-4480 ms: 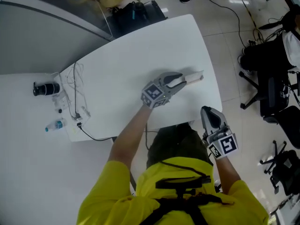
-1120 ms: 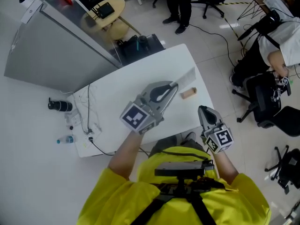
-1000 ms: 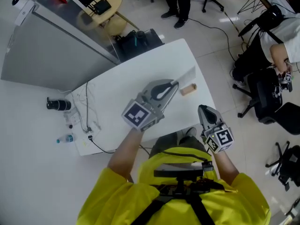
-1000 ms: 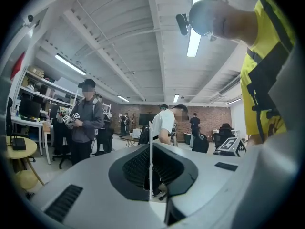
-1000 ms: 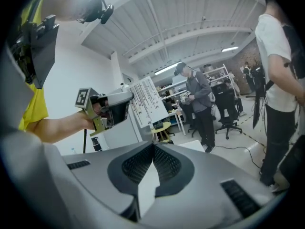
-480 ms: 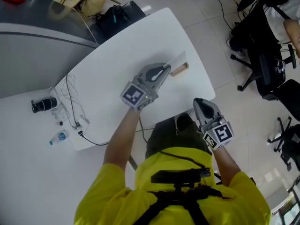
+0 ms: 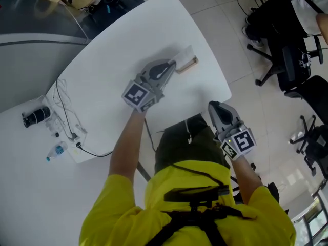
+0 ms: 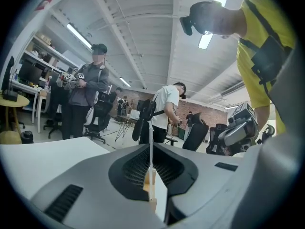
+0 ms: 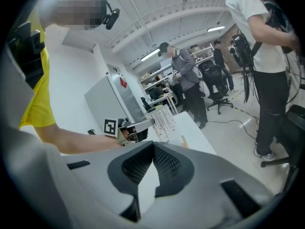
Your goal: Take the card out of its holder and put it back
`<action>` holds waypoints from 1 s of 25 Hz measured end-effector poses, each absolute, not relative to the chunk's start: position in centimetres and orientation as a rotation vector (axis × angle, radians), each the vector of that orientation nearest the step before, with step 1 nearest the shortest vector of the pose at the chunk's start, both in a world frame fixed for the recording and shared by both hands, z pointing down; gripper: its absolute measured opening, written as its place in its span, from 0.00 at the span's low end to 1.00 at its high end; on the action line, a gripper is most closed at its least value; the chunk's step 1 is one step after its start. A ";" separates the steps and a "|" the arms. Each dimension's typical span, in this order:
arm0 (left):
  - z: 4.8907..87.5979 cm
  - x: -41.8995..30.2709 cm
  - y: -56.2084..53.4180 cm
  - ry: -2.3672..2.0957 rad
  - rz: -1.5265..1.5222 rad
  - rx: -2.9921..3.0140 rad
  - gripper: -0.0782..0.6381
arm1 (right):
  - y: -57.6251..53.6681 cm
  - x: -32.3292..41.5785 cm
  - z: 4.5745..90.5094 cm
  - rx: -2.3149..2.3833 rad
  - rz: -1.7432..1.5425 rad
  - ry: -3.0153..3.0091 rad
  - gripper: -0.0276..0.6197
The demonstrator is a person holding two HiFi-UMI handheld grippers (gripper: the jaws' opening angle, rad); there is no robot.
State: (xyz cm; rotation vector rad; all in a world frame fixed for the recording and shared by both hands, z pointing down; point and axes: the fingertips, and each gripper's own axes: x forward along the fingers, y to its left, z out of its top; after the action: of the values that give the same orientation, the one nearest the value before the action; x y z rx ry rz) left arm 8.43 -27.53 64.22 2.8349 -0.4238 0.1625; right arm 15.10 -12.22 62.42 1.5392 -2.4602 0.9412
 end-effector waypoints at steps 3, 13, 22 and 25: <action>64.4 8.5 -27.5 -0.422 0.128 2.830 0.12 | -12.2 15.0 62.8 1.531 0.952 -2.454 0.05; 64.6 8.3 -27.4 -0.364 0.132 2.847 0.12 | -12.6 15.2 63.5 1.532 0.978 -2.453 0.05; 65.0 8.4 -26.9 -0.326 0.199 2.884 0.12 | -12.7 15.2 63.8 1.528 0.982 -2.443 0.05; 66.3 8.5 -26.8 -0.344 0.225 2.879 0.12 | -12.7 14.8 63.9 1.518 0.980 -2.444 0.05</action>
State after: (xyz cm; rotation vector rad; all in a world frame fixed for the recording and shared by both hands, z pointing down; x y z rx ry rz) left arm 8.47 -26.76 66.25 2.8786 -0.3444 0.2246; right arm 14.80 -12.71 63.91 1.5184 -2.4442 0.9801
